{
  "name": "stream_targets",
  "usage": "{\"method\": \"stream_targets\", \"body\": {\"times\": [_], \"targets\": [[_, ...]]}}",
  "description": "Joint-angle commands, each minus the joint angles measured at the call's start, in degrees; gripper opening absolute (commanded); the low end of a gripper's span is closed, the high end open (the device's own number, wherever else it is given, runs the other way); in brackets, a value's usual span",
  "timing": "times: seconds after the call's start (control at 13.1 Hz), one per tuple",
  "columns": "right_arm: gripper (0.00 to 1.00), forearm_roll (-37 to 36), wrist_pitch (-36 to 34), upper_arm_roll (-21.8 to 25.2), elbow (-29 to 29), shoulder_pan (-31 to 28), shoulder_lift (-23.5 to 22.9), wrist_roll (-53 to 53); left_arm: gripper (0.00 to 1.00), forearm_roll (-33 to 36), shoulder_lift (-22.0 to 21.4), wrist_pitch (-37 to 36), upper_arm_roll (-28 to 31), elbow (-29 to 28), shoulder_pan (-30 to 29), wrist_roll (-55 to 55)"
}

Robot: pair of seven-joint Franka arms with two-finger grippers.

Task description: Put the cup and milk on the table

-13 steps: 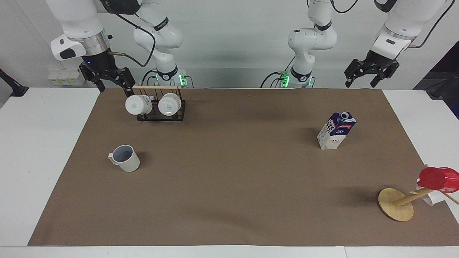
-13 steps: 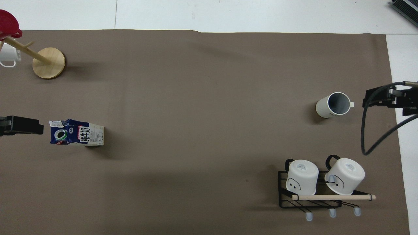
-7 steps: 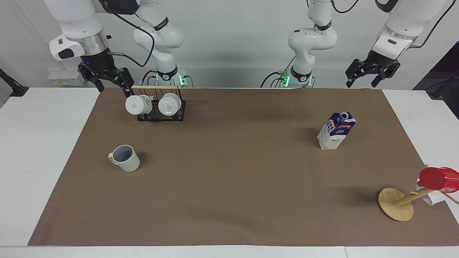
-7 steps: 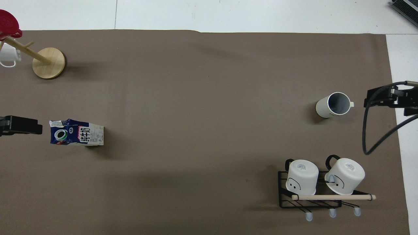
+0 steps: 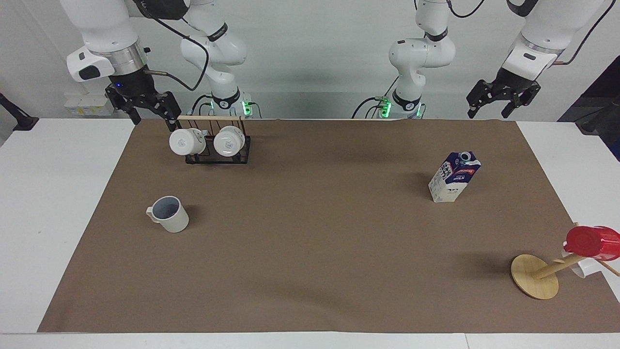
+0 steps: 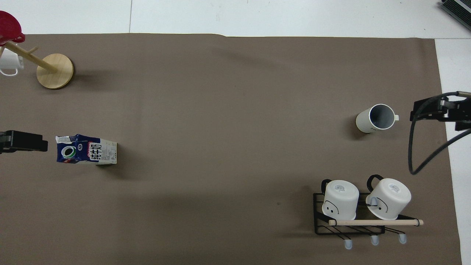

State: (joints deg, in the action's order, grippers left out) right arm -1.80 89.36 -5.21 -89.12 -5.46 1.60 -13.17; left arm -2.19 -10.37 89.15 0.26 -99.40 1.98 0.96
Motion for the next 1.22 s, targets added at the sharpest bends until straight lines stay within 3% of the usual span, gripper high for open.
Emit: {"method": "stream_targets", "body": {"times": [0.0,1.14], "targets": [[1.00,0.1,-0.4,-0.1,0.0,-0.1,0.2,1.0,1.00,0.8,0.2,-1.1,0.3,0.9,0.4,0.6],[1.00,0.0,2.1,0.1,0.2,-0.7,-0.4,1.2,1.00,0.8,0.2,-1.1,0.3,0.9,0.4,0.6]]}}
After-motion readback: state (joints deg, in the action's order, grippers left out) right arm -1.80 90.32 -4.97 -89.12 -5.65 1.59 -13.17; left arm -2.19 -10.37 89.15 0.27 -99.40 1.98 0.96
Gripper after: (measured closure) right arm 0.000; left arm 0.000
